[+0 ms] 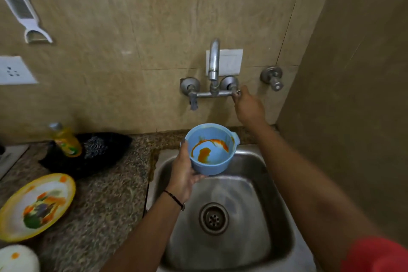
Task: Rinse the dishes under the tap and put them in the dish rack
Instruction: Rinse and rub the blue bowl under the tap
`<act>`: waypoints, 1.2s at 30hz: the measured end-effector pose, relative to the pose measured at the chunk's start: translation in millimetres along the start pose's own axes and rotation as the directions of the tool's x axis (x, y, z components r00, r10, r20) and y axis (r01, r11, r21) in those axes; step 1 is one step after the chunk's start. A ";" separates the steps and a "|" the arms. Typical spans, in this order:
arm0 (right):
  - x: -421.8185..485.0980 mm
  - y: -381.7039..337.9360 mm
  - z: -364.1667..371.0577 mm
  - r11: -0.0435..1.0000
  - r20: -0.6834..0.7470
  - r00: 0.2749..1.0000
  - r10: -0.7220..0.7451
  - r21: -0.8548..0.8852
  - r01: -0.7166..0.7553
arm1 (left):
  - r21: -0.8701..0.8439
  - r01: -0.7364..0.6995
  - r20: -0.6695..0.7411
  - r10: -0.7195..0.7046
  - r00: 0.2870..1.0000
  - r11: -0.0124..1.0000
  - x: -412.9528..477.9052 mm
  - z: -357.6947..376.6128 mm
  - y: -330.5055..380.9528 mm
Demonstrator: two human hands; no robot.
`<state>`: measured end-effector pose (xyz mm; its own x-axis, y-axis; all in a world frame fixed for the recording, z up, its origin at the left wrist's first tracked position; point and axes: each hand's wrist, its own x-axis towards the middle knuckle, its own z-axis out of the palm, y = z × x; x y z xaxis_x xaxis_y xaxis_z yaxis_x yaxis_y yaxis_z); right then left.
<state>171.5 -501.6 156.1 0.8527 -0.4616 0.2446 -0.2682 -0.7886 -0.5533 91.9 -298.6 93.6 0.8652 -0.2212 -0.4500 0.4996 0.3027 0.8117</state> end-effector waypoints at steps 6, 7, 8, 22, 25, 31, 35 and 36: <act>20.3 12.7 11.8 0.817 0.120 0.931 0.346 0.450 -0.362 | 0.011 0.036 0.056 -0.036 0.998 0.999 12.7 -0.2 1.0; 22.5 14.8 9.0 0.706 0.208 0.891 0.403 0.549 -0.447 | 0.012 0.049 0.063 -0.049 0.997 0.999 15.6 -0.8 -0.1; 20.6 16.4 5.1 0.673 0.241 0.870 0.430 0.556 -0.487 | 0.017 0.059 0.066 -0.060 0.996 0.998 17.6 -0.9 -1.2; -112.4 2.7 56.8 0.943 0.456 0.873 0.172 0.180 -0.280 | 0.061 0.150 0.062 -0.154 0.986 0.987 57.3 13.1 -22.3; -107.2 -6.6 81.8 0.967 0.456 0.879 0.139 0.129 -0.219 | 0.068 0.153 0.101 -0.159 0.982 0.986 64.9 16.5 -28.6; -145.4 22.0 91.6 0.907 0.624 0.676 -0.392 0.139 0.399 | 0.181 0.127 0.114 -0.149 0.982 0.975 95.0 -13.6 -6.2; -117.1 84.8 88.9 0.555 0.569 0.518 -0.639 -0.126 0.822 | 0.256 0.106 0.159 -0.150 0.976 0.961 107.1 -34.1 -0.1; -110.4 88.4 86.8 0.531 0.548 0.531 -0.646 -0.178 0.828 | 0.232 0.108 0.166 -0.149 0.975 0.967 108.4 -34.4 -1.6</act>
<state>92.5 -485.1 11.1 0.8722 0.4866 0.0504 0.4843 -0.8734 0.0505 186.5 -291.2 30.7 0.7620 -0.4143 -0.4977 0.5665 0.0540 0.8223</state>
